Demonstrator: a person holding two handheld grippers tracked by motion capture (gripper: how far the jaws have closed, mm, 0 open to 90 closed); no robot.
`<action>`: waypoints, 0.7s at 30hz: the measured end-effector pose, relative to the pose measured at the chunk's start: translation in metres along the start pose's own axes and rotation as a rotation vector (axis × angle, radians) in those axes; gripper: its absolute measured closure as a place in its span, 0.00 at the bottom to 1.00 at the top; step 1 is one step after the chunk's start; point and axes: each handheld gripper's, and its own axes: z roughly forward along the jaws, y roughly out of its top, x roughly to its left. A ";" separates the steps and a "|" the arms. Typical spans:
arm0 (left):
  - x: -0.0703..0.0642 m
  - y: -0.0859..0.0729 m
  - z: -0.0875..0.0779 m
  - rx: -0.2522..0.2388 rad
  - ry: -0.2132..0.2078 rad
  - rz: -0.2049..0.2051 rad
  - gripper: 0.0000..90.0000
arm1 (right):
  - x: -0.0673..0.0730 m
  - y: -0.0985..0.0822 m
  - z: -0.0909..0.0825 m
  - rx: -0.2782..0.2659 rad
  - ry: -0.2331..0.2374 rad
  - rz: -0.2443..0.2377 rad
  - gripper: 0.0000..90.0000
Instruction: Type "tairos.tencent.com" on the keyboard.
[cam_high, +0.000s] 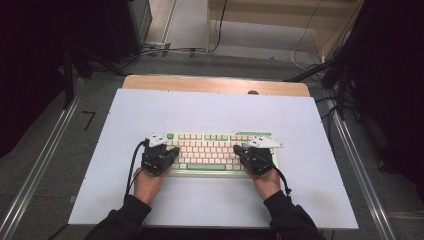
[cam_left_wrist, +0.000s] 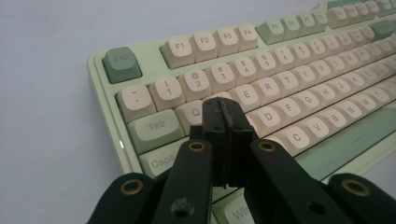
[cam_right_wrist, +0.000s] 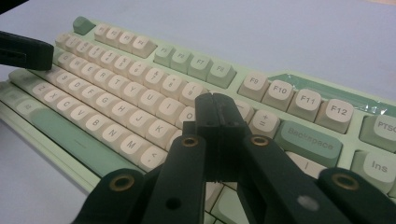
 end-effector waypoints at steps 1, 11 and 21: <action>0.000 0.000 0.000 0.000 -0.001 0.000 1.00 | 0.000 0.000 0.000 0.000 0.000 0.000 0.97; -0.003 -0.003 0.005 0.012 0.006 0.027 1.00 | 0.000 0.000 0.000 0.002 -0.001 -0.001 0.97; -0.006 0.001 -0.002 -0.052 -0.003 0.006 1.00 | 0.002 0.000 0.001 0.004 0.002 -0.004 0.97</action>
